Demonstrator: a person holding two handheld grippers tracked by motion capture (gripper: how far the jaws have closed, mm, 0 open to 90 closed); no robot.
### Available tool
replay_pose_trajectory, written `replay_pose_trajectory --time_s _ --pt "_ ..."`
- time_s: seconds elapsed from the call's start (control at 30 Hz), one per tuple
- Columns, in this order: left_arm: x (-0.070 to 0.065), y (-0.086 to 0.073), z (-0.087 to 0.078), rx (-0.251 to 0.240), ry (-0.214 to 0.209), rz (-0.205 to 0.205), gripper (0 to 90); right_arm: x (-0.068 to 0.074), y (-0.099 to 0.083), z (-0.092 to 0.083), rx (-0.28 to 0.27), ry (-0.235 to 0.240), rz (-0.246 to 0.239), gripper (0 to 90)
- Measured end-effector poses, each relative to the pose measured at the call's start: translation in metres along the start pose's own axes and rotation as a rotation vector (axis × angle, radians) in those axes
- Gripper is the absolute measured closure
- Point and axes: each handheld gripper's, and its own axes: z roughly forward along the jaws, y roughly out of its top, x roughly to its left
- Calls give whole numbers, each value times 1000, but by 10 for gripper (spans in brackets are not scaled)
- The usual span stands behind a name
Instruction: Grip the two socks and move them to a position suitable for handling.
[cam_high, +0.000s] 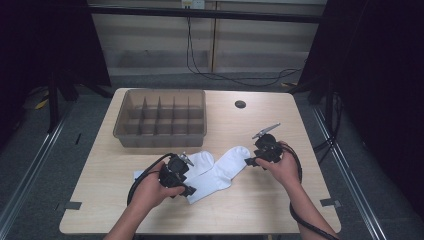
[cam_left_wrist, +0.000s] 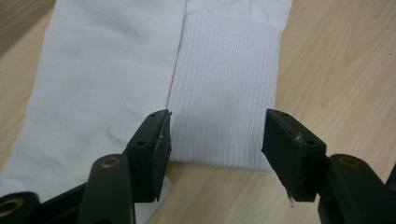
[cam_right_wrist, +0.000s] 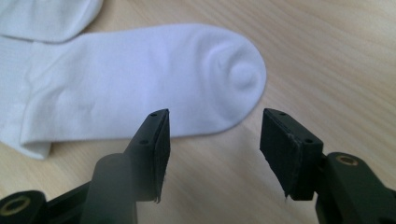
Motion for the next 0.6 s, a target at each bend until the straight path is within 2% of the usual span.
replay_pose_trajectory --time_s 0.07,0.1,0.2,0.3,0.5,0.6 --pt "-2 2 2 11 0 7 456 0 5 3 1 -1 2 445" --pt "-3 3 3 11 -1 24 483 0 6 4 4 -5 -2 452" --pt "-7 5 6 25 -6 36 528 3 12 10 18 -9 -29 473" --pt "-8 5 10 41 -5 46 557 6 18 15 31 -12 -34 506" --pt "-9 4 17 55 -15 50 589 10 23 26 80 -28 -65 543" --pt "-7 4 18 51 -18 38 608 10 21 30 97 -28 -62 584"
